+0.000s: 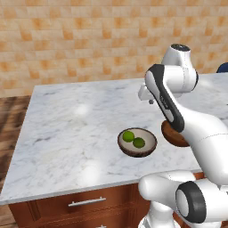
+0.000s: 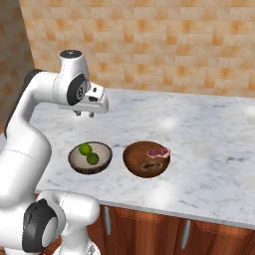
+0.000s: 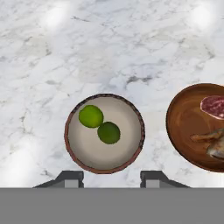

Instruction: Place the bowl with the limes on the top shelf of the fridge. Place the bowl with the steak and chicken drumstick on the second highest shelf of the fridge.

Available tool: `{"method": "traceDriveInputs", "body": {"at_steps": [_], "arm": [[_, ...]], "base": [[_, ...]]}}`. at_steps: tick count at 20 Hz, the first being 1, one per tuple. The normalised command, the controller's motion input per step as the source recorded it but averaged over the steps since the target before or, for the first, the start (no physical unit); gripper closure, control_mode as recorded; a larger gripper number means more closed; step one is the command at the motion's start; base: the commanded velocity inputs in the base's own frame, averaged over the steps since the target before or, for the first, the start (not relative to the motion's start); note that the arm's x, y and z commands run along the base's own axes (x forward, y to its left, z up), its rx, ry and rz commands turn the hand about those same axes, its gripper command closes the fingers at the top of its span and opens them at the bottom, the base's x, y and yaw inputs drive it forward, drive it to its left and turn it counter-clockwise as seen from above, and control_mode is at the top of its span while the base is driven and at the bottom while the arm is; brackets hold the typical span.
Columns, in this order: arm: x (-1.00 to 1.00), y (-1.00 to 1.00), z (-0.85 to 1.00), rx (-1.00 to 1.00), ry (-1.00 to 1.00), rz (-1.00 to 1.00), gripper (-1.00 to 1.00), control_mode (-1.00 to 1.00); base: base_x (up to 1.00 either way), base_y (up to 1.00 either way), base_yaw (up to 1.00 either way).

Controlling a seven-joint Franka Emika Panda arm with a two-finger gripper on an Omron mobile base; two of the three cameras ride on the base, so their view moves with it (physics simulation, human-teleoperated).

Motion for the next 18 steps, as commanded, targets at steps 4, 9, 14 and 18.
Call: {"method": "traceDriveInputs", "body": {"at_steps": [4, 9, 14, 18], "arm": [[-0.18, -0.03, -0.17, 0.03, 0.06, -0.05, -1.00, -1.00], [-0.12, -0.08, -0.76, 0.00, 0.35, -0.10, -1.00, -1.00], [-0.04, -0.21, -1.00, 0.00, 0.28, -0.15, -1.00, -1.00], [-0.03, -0.31, -1.00, 0.02, 0.16, -0.21, -1.00, -1.00]], "base": [[0.00, 0.00, 0.00], [0.00, 0.00, 0.00], [0.00, 0.00, 0.00], [0.00, 0.00, 0.00]]}}
